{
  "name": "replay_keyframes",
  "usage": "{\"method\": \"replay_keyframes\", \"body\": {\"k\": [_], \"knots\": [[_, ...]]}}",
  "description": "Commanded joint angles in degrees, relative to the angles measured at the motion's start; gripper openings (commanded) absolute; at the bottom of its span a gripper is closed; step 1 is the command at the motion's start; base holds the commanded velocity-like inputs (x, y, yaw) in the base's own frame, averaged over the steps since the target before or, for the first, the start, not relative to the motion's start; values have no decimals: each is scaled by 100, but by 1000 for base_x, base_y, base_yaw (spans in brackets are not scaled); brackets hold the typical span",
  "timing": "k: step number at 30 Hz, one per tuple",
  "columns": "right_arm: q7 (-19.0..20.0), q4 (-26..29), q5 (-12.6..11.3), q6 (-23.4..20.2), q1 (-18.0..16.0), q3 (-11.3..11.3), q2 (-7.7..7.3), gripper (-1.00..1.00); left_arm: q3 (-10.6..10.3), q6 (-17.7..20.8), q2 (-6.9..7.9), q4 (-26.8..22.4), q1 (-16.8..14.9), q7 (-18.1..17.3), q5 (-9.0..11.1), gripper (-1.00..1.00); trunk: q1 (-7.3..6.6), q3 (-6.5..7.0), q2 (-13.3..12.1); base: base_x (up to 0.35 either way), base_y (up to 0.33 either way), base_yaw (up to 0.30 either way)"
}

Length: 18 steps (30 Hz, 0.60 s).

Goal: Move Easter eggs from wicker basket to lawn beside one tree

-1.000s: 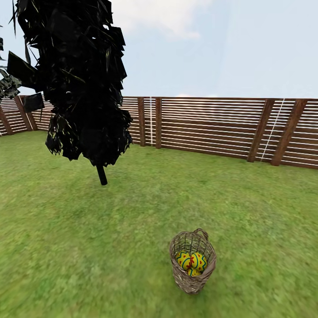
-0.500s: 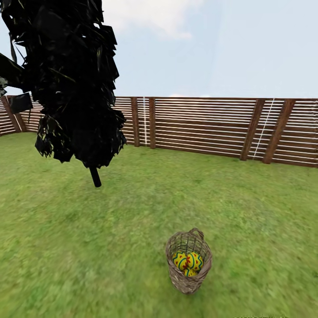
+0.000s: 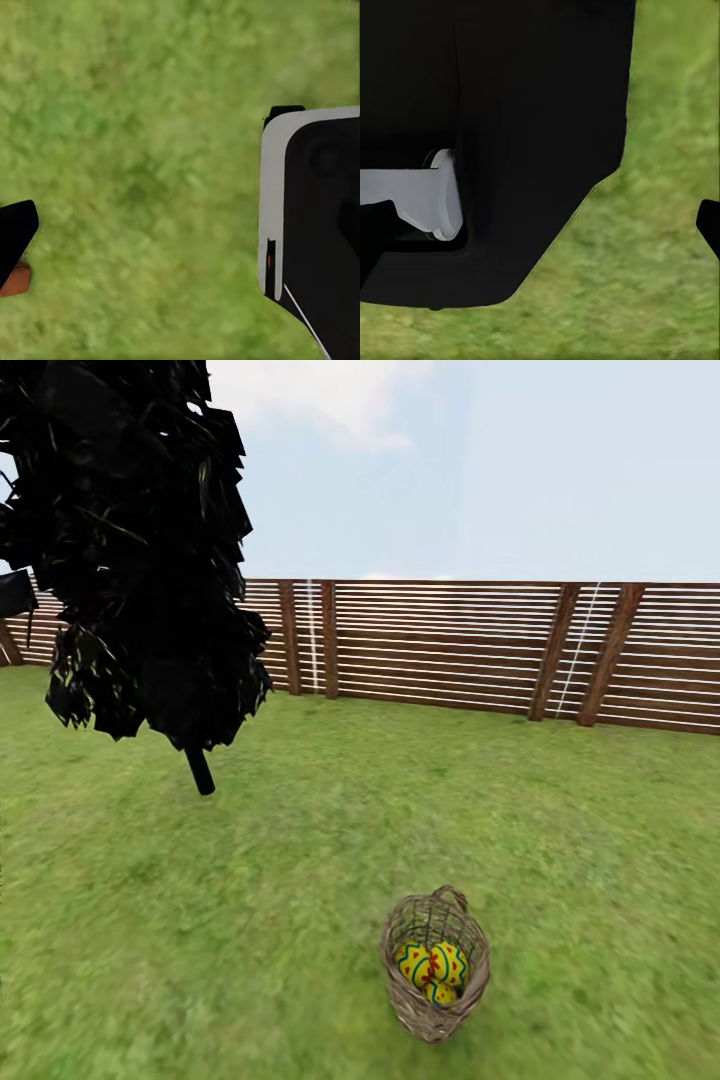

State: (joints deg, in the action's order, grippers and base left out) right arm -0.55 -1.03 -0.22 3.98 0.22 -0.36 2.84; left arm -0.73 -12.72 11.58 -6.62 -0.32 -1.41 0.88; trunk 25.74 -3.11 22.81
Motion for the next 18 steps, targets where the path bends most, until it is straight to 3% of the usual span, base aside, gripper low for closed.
{"method": "replay_keyframes", "body": {"k": [1, 13, 18], "knots": [[-6, -11, -1, 34, -4, -5, -2, 100, -6, -17, 2, 3, -3, -13, 9, 100, 4, -11, 11, 39, 291, -11], [-7, 44, 0, 37, -4, -5, 5, 100, -6, -24, 2, 3, -3, -9, 9, 100, 4, -11, 11, 26, 301, -5], [-7, 48, -3, 40, -4, -11, 6, 100, -6, -28, 2, 3, -3, -9, 9, 100, 4, -11, 11, 137, 294, -148]]}}
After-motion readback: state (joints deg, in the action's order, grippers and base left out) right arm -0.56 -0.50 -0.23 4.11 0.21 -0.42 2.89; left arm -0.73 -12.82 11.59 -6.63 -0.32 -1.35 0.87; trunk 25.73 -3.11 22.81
